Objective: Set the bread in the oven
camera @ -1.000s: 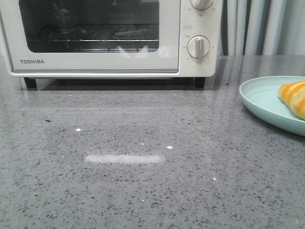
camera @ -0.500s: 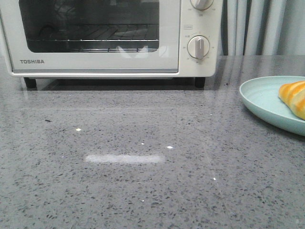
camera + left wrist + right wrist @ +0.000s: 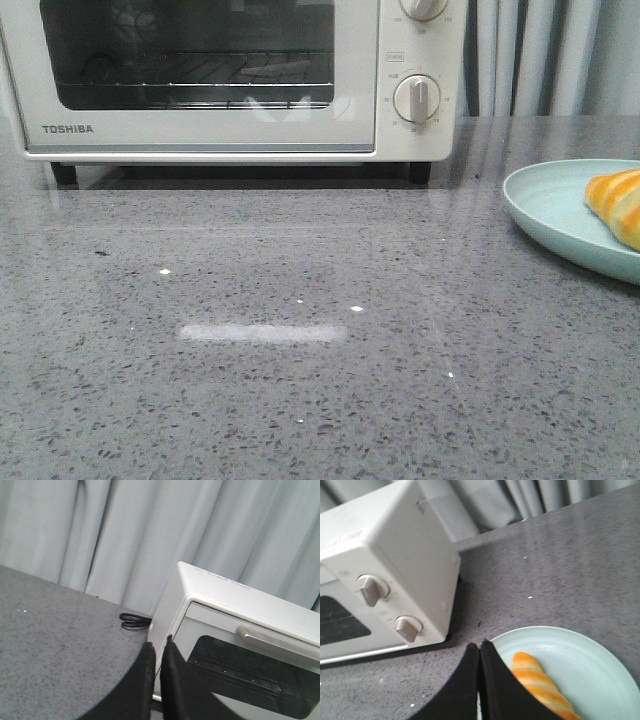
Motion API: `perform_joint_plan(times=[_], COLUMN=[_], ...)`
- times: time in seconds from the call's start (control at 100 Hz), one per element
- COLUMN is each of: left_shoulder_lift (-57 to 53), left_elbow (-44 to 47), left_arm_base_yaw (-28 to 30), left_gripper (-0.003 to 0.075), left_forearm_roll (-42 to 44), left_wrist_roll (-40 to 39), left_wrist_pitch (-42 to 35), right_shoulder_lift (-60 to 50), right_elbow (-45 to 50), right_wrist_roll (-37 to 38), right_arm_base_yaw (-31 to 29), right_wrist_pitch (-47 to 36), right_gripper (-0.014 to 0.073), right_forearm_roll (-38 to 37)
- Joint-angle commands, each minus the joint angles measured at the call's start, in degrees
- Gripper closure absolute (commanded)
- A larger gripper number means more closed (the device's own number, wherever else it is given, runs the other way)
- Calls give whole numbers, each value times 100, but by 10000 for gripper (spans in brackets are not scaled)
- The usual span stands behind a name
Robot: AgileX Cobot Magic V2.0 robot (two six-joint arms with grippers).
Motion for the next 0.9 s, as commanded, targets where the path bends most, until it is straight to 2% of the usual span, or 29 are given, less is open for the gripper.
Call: perform_joint_plan(times=[0.0, 0.09, 0.27, 0.35, 0.47, 0.6, 0.89], left_shoulder_lift=[487, 971, 1832, 2225, 2688, 3122, 3747], left_elbow=[-248, -436, -969, -1262, -1656, -1950, -2040], left_arm_base_yaw=[-335, -812, -2242, -2924, -3574, -3679, -3163], left_gripper=[740, 740, 740, 740, 740, 740, 740], left_forearm_roll=[-193, -193, -106, 252, 917, 1257, 1247], left_wrist_roll=[27, 37, 533, 694, 796, 796, 796], left_wrist_pitch=[-555, -779, -1687, -1893, -2036, -2049, -2491], right_shoulder_lift=[181, 243, 243, 243, 243, 243, 243], right_elbow=[-365, -475, -499, -499, -499, -499, -510], right_wrist_roll=[-249, -286, -286, -286, -286, -286, -286], right_arm_base_yaw=[189, 307, 313, 313, 313, 313, 313], right_wrist_pitch=[-409, -434, -492, -465, -441, -398, -375], right_gripper=[662, 662, 662, 662, 662, 662, 662], right_forearm_roll=[35, 35, -78, -151, -163, -224, -342])
